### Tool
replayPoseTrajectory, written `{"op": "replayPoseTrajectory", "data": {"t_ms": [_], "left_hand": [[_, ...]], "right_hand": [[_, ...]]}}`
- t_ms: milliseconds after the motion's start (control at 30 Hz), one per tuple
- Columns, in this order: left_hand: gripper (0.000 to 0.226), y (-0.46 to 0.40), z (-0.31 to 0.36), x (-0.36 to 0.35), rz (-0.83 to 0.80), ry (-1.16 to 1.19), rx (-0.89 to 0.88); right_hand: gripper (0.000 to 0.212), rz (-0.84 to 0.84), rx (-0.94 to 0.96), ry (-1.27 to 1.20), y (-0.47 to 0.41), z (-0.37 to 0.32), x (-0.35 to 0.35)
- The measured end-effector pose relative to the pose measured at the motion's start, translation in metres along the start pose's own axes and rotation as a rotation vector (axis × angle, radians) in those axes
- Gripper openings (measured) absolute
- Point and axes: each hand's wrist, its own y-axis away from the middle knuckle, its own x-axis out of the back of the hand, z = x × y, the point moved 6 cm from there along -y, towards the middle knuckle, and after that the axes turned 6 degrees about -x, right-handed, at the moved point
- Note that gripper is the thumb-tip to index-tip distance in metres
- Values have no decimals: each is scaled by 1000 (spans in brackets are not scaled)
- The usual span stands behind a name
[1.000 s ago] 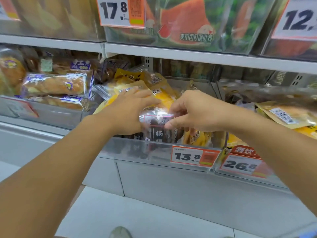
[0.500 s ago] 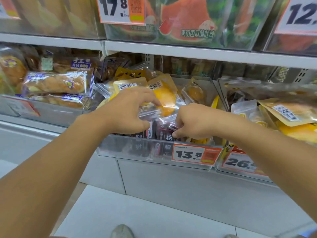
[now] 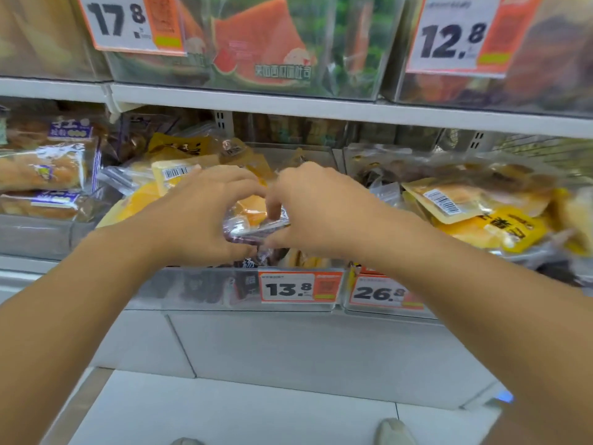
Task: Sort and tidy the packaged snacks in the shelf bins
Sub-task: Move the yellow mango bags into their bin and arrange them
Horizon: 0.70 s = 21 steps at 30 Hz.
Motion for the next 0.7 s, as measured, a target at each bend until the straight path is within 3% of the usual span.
{"op": "replayPoseTrajectory", "data": {"t_ms": [67,167,233,367,433,567,633,700], "left_hand": [[65,-7,14,12,98,5,-21],[34,-31,63,36,407,90,-79],[23,-50,107,41,531,178,-146],[52,-97,189,5,301,184,-280],[76,-116,215,-18,183,130,-330],[101,-145,234,-54,21,-27,-341],[96,-153,235,-69,-56,-69,-299],[78,-157,238,-74,-56,-78,-290]], "right_hand": [[38,-30,17,58,19,13,20],[39,-153,-86,53,60,64,50],[37,-81,-223,90,89,114,71],[55,188,-518,133,158,203,87],[73,192,-560,80,185,229,67],[87,93,-684,-371,211,267,30],[73,61,-742,-450,216,284,18],[39,104,-756,-329,214,293,14]]}}
